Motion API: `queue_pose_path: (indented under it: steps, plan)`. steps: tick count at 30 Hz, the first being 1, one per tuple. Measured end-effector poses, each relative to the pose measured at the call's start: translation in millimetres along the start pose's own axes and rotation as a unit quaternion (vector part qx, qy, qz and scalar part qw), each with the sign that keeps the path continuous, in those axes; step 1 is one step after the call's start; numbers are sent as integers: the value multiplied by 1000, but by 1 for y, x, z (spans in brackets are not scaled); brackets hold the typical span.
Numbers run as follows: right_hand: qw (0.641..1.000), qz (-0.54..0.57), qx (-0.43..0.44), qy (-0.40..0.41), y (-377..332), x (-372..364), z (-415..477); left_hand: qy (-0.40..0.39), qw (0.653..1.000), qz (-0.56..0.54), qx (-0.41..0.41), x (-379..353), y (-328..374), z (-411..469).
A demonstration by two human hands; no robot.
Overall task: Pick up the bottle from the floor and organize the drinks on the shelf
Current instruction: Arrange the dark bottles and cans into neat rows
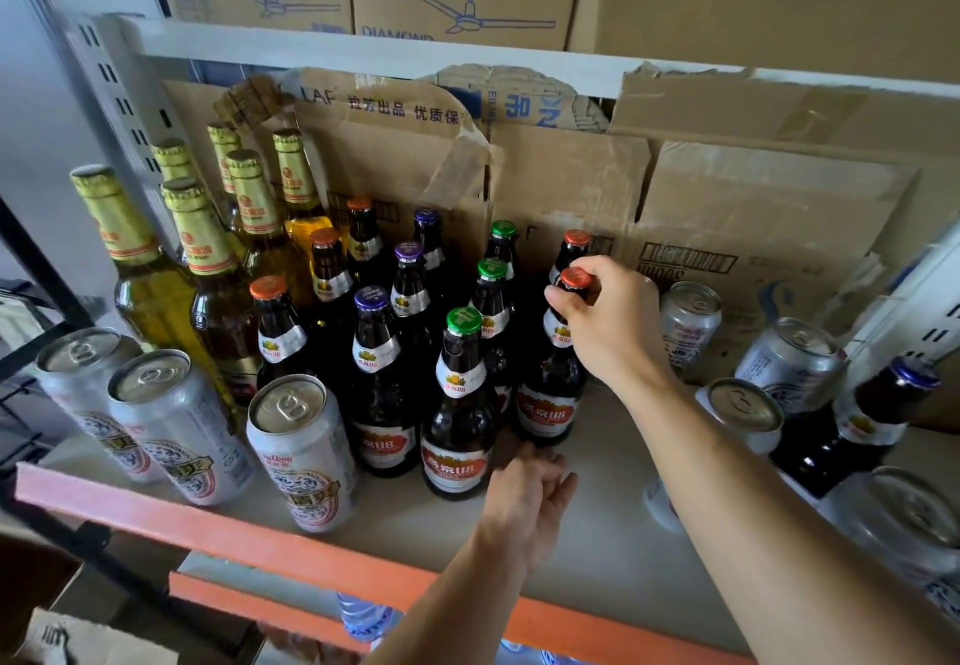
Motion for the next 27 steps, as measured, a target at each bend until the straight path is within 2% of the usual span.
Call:
queue_pose_path:
  steps: [6,9,12,21,27]
  plan:
    - [999,-25,4,-29,3,0,-5,-1,1000,2,0,3,-2,-4]
    - [997,-25,-45,-52,9,1,-11,-35,999,27,5,4,-1,-9]
    - [995,30,-83,-50,10,7,-26,-75,994,75,26,5,-4,-17]
    - [986,87,-139,27,17,65,-71,-122,979,160,39,-3,-11,-31]
    - [978,97,-136,123,20,135,-97,-120,963,236,39,-6,-13,-23]
Point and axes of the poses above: each hand's wrist, its own z-axis towards the middle knuckle, its own x-axis out of the back of the hand, y = z × x, the point moved 6 cm from there along z, towards the middle knuckle, and after that the axes turned 8 degrees about z, right-handed, at the moved point
